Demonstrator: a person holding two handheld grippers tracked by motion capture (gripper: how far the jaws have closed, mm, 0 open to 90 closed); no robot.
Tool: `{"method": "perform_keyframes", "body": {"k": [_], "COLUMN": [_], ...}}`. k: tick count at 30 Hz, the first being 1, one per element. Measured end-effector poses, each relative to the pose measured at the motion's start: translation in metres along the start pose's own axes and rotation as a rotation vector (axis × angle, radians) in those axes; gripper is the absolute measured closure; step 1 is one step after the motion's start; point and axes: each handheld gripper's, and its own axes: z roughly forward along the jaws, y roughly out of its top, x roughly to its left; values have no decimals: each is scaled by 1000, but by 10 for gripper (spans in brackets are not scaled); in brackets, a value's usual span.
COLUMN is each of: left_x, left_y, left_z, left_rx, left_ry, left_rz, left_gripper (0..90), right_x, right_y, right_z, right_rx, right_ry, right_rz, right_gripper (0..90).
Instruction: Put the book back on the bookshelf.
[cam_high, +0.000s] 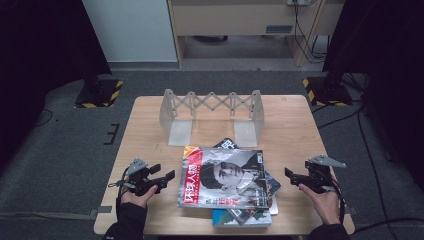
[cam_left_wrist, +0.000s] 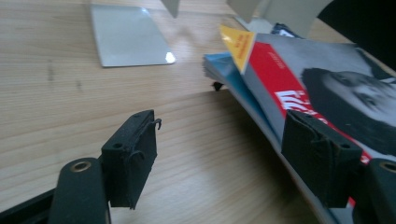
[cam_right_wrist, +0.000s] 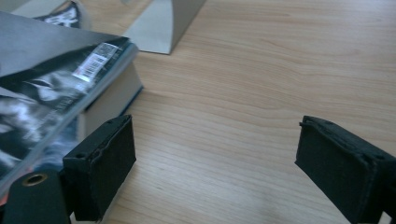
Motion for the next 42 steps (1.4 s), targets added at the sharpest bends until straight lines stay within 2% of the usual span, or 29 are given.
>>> {"method": "perform_keyframes", "body": {"k": [7,11,16,19,24,27,28,30,31,33,34,35,36,39,42], "left_x": [-13,-18,-26,-30,-34,-35,-35,-35,-36,-36,-36,-36,-38,-39,-36], "left_y": [-6,-10,-14,-17,-20,-21,-22,-22,-23,-24,-25,-25,-25,-25,-21], "left_z": [4,6,10,12,17,20,24,25,28,29,31,31,32,34,29], "left_rx": [40,61,70,96,121,121,125,126,133,134,142,142,150,159,134], "left_ry": [-39,-55,-105,-129,-148,-169,-186,-200,-224,-236,-264,-264,-294,-311,-324], "left_rz": [6,8,-31,-44,-29,-43,-59,-64,-80,-86,-97,-97,-103,-103,-130], "left_gripper": [257,256,236,236,226,212,211,209,211,211,211,215,223,226,290], "right_x": [14,18,31,38,48,56,57,58,58,59,58,58,58,57,57], "right_y": [3,3,4,4,4,3,3,3,2,2,1,1,0,-1,-1], "right_z": [0,1,3,6,10,14,15,15,17,18,18,18,19,20,20], "right_rx": [-16,-16,-22,-23,-12,1,3,7,16,17,26,26,27,27,30], "right_ry": [46,53,100,126,155,174,174,176,173,168,165,165,162,164,165], "right_rz": [-21,-23,-27,-38,-47,-64,-67,-68,-80,-73,-82,-82,-79,-79,-84], "right_gripper": [119,120,122,120,116,114,114,112,111,111,111,111,108,106,105]}}
